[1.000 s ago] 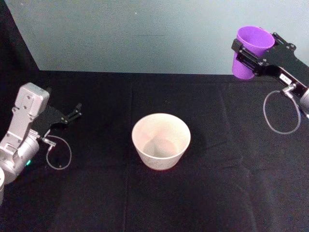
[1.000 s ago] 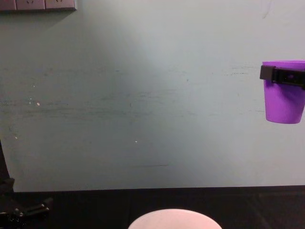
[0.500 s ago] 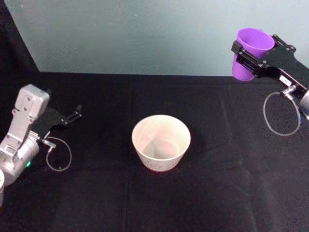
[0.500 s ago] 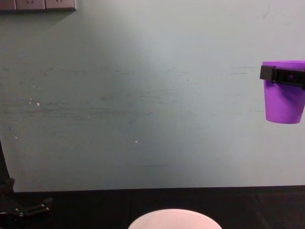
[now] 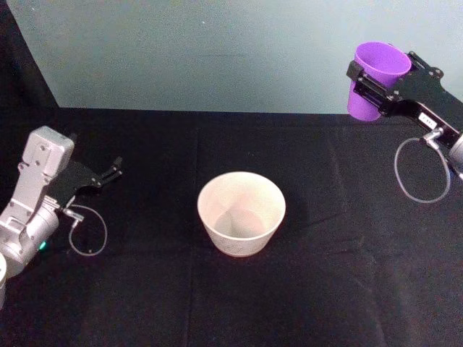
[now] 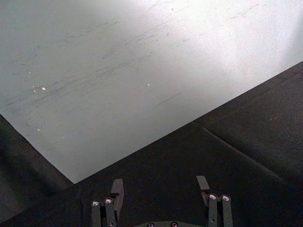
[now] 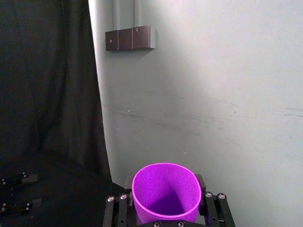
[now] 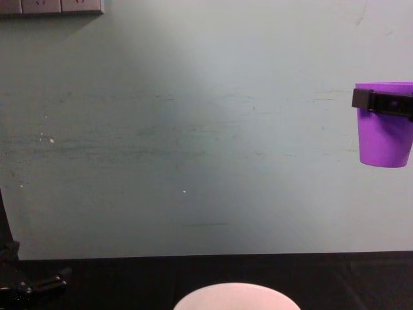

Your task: Pick up the cup and pour the mung beans from the cup into the bowl.

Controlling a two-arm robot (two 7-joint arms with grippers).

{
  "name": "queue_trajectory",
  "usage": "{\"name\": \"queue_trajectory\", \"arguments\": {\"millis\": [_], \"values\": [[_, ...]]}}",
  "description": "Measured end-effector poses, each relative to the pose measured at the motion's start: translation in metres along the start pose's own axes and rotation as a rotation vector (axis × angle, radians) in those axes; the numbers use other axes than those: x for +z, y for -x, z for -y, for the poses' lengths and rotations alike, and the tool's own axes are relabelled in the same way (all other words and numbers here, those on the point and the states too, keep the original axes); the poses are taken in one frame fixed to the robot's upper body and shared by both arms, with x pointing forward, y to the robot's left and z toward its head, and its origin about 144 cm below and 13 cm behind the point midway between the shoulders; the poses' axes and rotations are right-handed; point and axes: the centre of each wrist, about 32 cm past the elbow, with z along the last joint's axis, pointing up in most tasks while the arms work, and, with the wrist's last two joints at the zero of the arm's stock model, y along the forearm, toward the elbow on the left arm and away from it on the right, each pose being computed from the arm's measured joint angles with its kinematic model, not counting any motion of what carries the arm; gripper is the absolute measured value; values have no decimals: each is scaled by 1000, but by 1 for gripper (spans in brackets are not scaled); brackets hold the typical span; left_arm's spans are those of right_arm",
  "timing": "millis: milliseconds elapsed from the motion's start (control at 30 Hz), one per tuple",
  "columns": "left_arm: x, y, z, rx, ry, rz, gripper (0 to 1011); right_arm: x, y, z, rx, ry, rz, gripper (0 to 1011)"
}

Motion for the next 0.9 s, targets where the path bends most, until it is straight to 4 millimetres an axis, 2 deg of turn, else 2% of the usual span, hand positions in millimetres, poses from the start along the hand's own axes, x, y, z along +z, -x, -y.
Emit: {"name": "queue_trajectory", "arguments": {"millis": [900], "values": [[0, 0, 0, 0, 0, 0, 1000, 0, 0, 0, 0, 0, 0, 739]]}}
